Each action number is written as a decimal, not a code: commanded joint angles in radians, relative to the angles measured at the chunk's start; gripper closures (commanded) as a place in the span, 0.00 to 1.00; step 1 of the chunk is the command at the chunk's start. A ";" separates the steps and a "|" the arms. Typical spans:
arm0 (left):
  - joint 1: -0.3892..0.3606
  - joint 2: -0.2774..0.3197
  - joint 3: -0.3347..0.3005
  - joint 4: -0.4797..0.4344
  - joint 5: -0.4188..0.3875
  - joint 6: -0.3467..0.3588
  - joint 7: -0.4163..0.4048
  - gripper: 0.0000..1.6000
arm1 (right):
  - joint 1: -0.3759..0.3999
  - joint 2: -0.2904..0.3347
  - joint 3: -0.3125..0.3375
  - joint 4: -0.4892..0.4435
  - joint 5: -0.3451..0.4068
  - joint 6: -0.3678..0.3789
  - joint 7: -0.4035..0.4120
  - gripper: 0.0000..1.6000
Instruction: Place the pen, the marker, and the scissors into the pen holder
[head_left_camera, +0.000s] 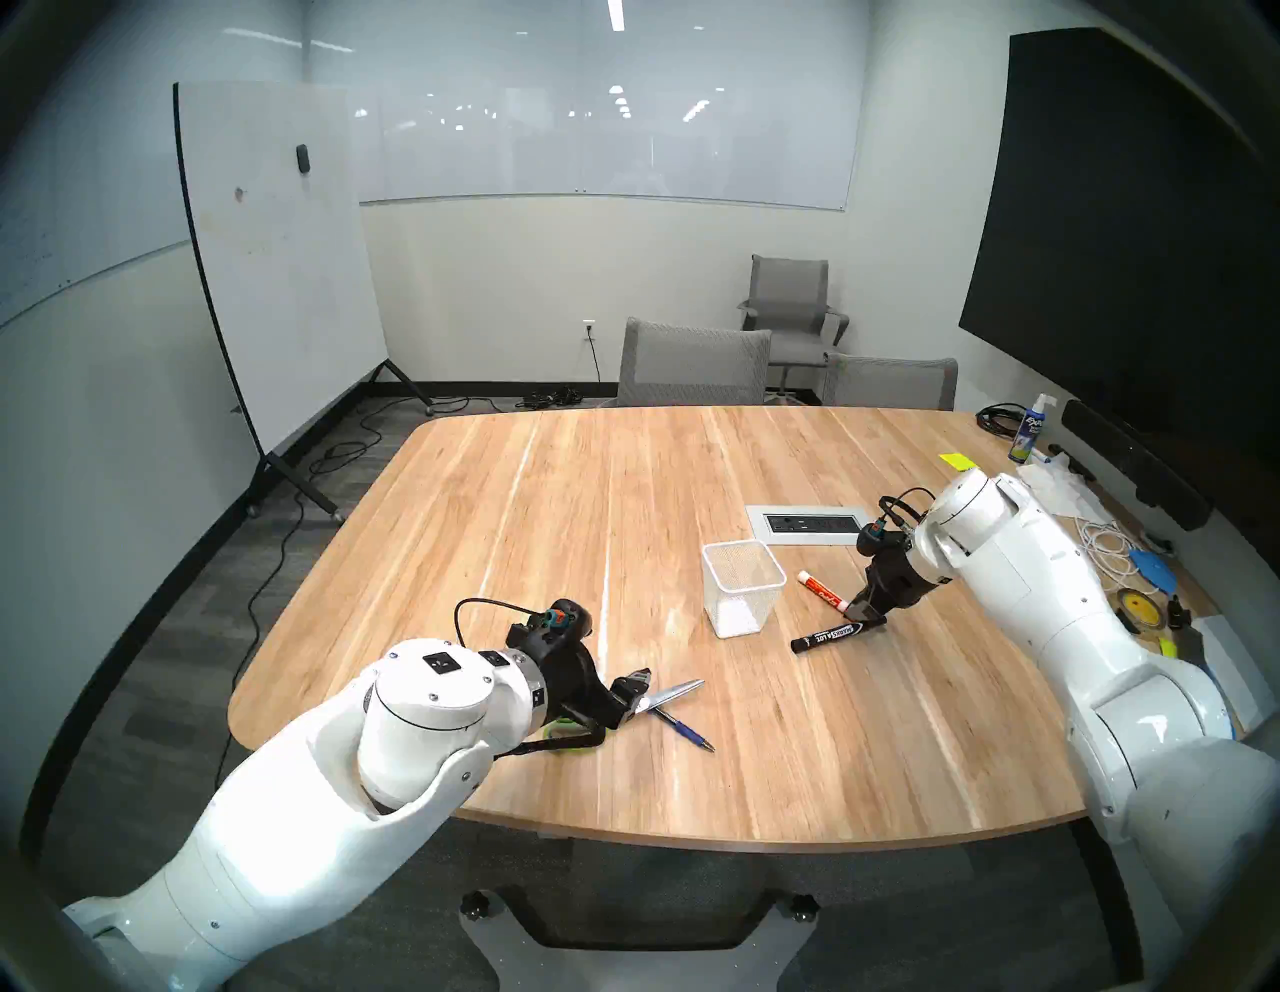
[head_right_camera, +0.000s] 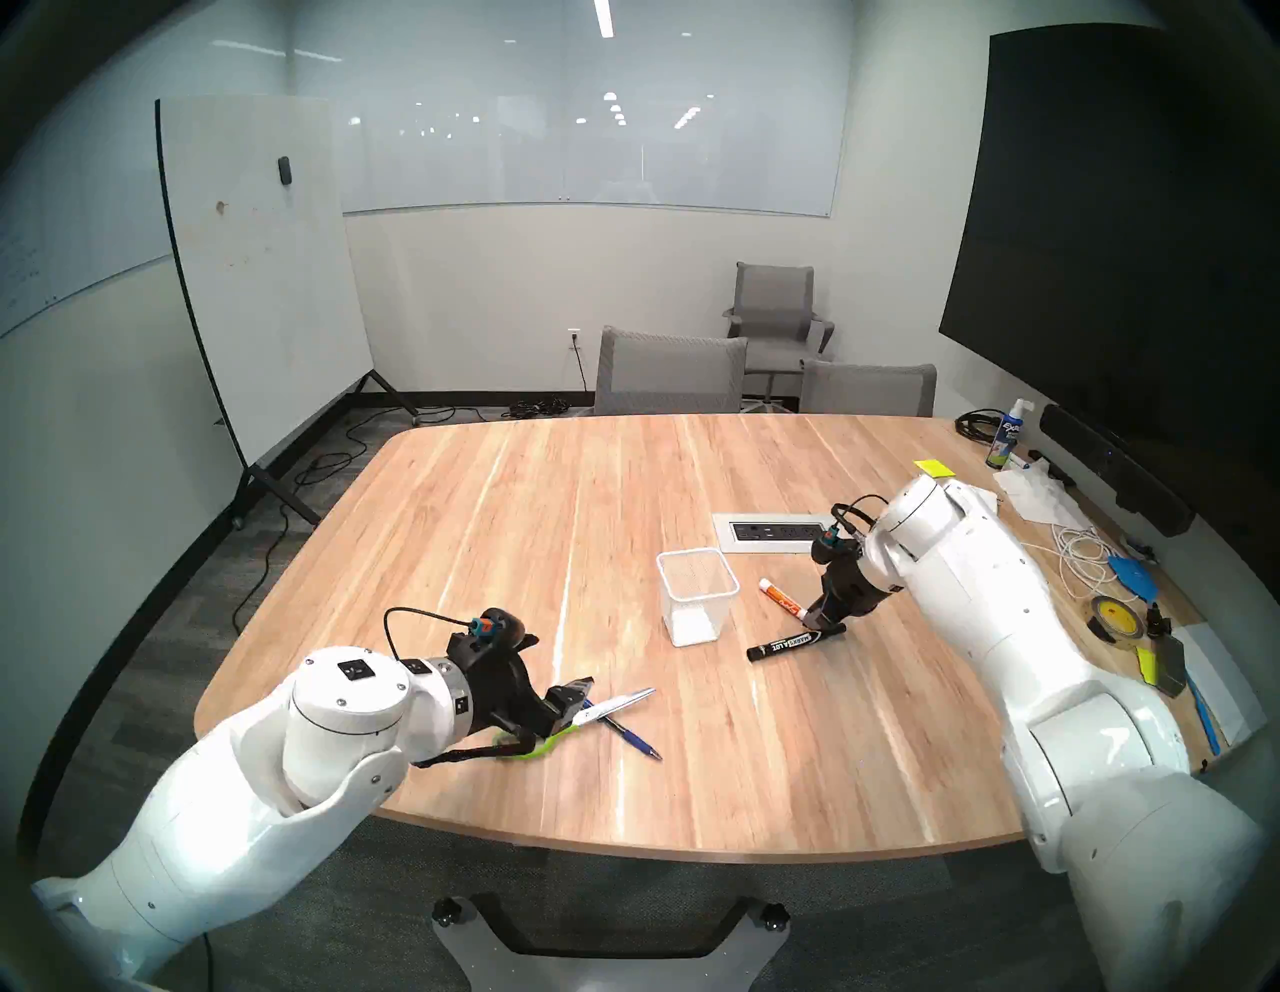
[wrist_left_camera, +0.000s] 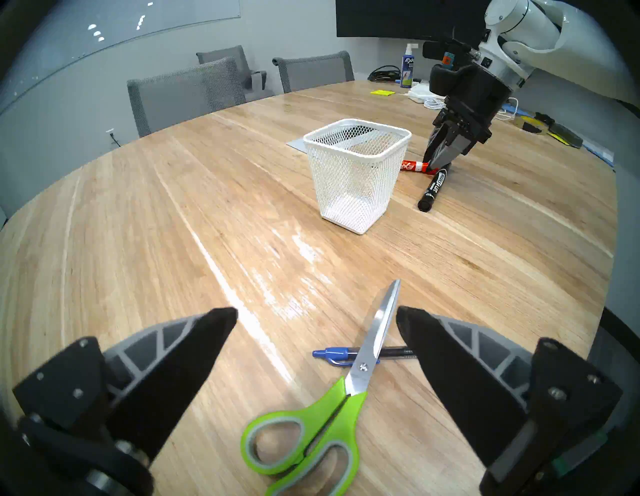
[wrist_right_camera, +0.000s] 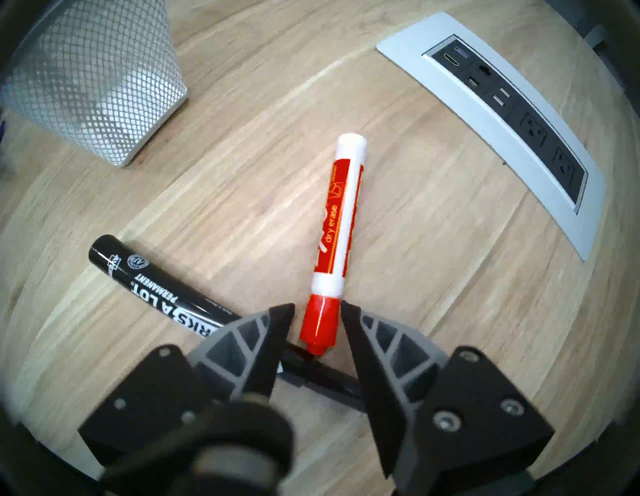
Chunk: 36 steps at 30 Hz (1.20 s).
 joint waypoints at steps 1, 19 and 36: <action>-0.001 0.001 -0.001 -0.016 0.002 -0.001 0.002 0.00 | 0.020 -0.003 -0.001 -0.001 -0.004 0.003 -0.001 0.42; -0.001 0.001 -0.001 -0.015 0.002 -0.001 0.002 0.00 | 0.070 -0.042 -0.012 0.114 -0.032 -0.017 -0.005 0.75; -0.001 0.001 -0.001 -0.015 0.002 -0.001 0.001 0.00 | 0.076 -0.016 0.028 0.102 -0.005 -0.071 0.035 1.00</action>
